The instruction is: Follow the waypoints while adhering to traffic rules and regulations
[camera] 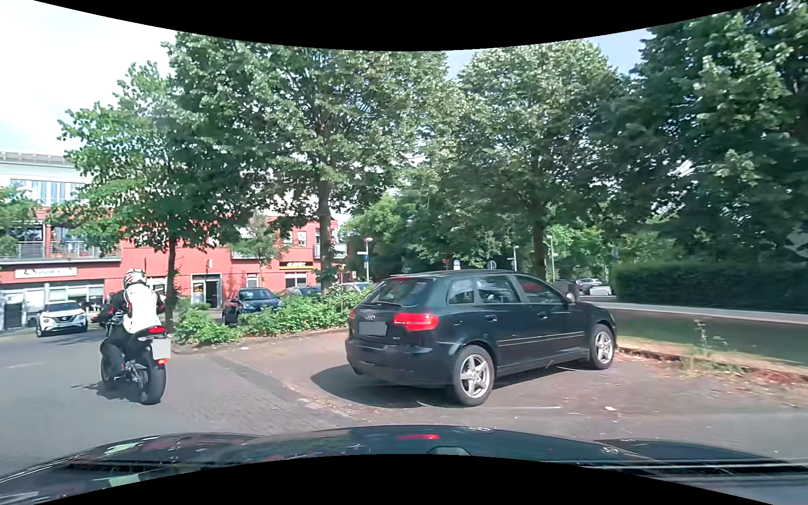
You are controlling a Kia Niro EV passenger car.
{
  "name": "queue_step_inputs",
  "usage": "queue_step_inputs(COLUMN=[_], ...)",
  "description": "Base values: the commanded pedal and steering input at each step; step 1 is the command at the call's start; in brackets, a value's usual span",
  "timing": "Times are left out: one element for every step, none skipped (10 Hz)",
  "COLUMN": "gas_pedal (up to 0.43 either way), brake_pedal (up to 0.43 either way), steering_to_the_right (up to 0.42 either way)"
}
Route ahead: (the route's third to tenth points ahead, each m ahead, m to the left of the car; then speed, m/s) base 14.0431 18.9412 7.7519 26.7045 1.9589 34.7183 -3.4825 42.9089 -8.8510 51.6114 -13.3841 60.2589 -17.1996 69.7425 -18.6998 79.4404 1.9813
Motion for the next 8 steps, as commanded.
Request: queue_step_inputs(gas_pedal=[0.039,0.039,0.028,0.0,0.0,0.0,0.0,0.0], brake_pedal=[0.0,0.0,0.0,0.0,0.0,0.0,0.0,0.0], steering_to_the_right=[-0.697,-0.697,-0.697,-0.696,-0.688,-0.673,-0.652,-0.63])
